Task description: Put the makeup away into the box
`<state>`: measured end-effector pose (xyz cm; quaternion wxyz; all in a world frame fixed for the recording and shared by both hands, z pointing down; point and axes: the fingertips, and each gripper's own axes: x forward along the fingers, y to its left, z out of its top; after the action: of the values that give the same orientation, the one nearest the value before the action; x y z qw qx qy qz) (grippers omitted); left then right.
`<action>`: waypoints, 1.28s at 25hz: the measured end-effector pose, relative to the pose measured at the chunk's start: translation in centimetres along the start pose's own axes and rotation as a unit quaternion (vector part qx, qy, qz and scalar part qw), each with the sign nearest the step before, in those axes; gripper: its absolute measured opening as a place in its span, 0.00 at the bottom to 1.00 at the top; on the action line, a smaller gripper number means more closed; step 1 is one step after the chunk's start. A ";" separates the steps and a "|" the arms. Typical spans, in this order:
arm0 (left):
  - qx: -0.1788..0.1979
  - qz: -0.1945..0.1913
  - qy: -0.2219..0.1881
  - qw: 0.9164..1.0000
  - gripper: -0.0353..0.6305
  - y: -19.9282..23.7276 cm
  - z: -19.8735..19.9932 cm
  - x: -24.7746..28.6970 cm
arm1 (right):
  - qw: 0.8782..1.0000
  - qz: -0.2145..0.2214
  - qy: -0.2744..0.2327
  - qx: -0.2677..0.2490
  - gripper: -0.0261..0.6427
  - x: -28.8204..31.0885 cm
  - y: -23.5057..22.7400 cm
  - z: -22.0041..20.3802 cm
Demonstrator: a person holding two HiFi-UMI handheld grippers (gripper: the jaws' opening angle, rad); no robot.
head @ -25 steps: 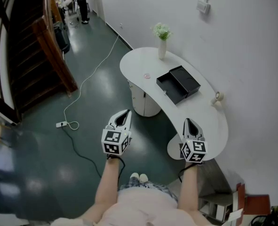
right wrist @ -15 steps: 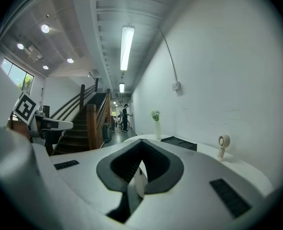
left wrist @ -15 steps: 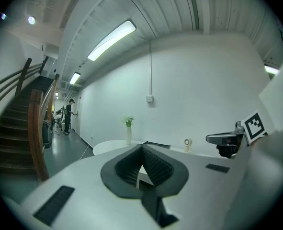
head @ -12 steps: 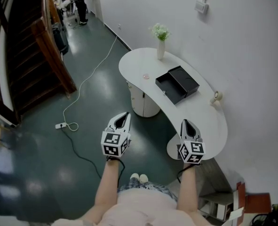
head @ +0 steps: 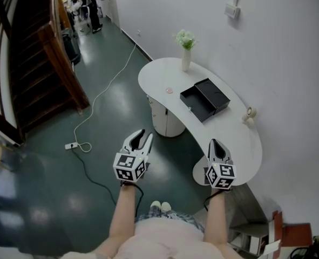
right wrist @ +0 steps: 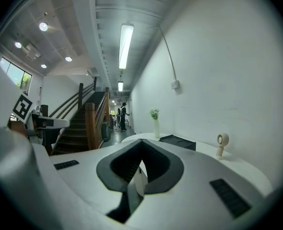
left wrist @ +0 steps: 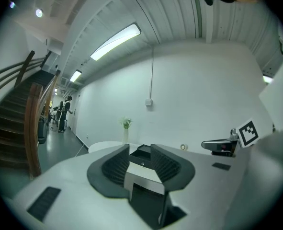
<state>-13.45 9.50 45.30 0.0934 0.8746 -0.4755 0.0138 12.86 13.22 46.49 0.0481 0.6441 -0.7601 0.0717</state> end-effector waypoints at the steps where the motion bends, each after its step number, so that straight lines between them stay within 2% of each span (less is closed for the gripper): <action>1: -0.001 -0.003 -0.001 1.000 0.29 0.0 0.1 -0.1 | 1.000 0.001 0.000 0.000 0.06 0.0 0.1 0.0; 5: -0.012 -0.007 -0.011 1.000 0.51 0.1 0.3 -0.2 | 1.000 0.004 -0.002 0.002 0.06 0.4 0.1 0.1; 8: -0.018 -0.005 -0.017 1.000 0.58 0.3 0.5 -0.2 | 1.000 0.008 -0.002 0.005 0.06 0.9 0.2 0.1; 22: -0.001 0.036 -0.007 0.999 0.60 0.2 -0.2 -0.5 | 0.999 0.034 -0.015 0.017 0.06 2.8 -0.7 0.5; 32: -0.003 0.051 0.000 0.999 0.60 1.4 -1.2 0.5 | 0.999 0.051 -0.010 0.014 0.06 5.5 -0.4 0.1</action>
<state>-14.23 8.51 46.71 0.0952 0.8488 -0.5198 0.0171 12.31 7.83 47.36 0.0280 0.6055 -0.7915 0.0786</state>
